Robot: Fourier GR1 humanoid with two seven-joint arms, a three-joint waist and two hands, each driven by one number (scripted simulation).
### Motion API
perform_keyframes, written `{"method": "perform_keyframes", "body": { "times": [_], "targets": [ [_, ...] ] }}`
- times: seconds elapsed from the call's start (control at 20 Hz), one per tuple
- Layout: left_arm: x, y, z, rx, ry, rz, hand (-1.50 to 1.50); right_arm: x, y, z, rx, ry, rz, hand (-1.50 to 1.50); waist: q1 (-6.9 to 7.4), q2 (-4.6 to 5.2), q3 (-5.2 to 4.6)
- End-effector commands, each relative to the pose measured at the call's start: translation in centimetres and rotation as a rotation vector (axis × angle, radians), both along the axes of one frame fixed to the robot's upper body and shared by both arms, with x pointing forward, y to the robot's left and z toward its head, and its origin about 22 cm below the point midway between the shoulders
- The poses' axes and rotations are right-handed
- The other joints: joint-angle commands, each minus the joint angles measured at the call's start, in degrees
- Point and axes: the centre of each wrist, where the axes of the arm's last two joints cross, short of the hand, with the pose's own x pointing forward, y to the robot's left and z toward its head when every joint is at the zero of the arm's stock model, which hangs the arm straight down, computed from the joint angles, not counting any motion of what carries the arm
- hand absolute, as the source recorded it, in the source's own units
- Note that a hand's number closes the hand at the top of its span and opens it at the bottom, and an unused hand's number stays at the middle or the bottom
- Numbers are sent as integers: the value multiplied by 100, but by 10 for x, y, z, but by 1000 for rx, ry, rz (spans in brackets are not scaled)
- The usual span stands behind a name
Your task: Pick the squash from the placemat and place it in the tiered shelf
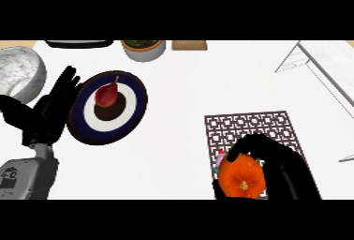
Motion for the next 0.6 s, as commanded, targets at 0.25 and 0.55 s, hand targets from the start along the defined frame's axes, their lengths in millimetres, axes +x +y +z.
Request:
{"method": "perform_keyframes", "body": {
  "times": [0.25,0.55],
  "targets": [
    [4,2,6,-6,3,13,0,-20,-34,83,25,-103,-234,150,19,6,-2],
    [5,-3,-8,-2,12,5,0,24,-86,117,17,-125,-320,150,16,20,3]
  ]
}}
